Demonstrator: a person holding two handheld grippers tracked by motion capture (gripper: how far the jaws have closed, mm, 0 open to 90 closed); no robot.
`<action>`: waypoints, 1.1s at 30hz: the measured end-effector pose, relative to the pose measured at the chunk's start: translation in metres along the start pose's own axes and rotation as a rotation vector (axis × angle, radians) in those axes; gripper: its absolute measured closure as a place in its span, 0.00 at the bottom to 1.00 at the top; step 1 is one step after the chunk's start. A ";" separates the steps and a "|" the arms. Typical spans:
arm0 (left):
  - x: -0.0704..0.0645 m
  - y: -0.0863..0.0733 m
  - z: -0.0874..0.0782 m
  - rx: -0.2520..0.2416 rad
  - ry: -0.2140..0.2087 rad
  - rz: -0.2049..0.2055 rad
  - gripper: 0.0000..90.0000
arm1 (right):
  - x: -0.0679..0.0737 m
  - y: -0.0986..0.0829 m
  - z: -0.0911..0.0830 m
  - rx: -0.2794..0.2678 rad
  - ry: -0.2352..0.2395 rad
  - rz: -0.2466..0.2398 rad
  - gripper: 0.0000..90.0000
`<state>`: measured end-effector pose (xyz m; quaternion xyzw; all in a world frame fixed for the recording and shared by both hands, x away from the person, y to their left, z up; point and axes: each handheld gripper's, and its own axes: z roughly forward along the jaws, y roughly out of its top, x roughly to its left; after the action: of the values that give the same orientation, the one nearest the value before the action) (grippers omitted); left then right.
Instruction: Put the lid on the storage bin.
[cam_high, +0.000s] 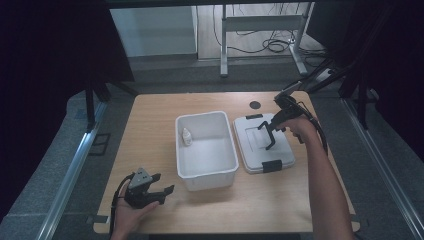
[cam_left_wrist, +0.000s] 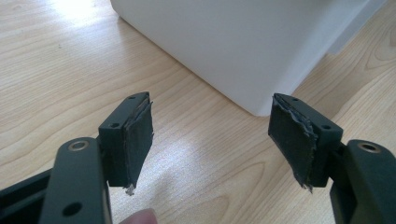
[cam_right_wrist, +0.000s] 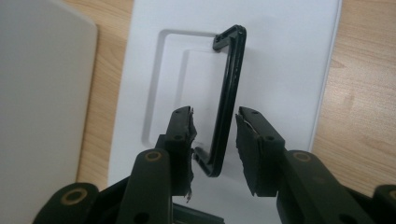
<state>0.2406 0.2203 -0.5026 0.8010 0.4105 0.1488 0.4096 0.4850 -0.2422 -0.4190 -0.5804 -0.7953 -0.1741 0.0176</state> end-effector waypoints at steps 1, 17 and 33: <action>0.000 0.000 0.000 0.001 0.000 0.001 0.34 | -0.001 0.000 0.003 0.002 0.000 0.001 0.76; 0.003 -0.001 0.000 0.001 0.004 -0.003 0.34 | -0.011 0.008 0.028 0.055 0.035 0.046 0.79; 0.005 -0.001 -0.001 0.002 0.006 -0.005 0.34 | -0.016 0.008 0.039 0.073 0.100 0.108 0.94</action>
<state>0.2425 0.2248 -0.5039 0.7998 0.4141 0.1498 0.4080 0.5049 -0.2434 -0.4573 -0.6119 -0.7669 -0.1725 0.0879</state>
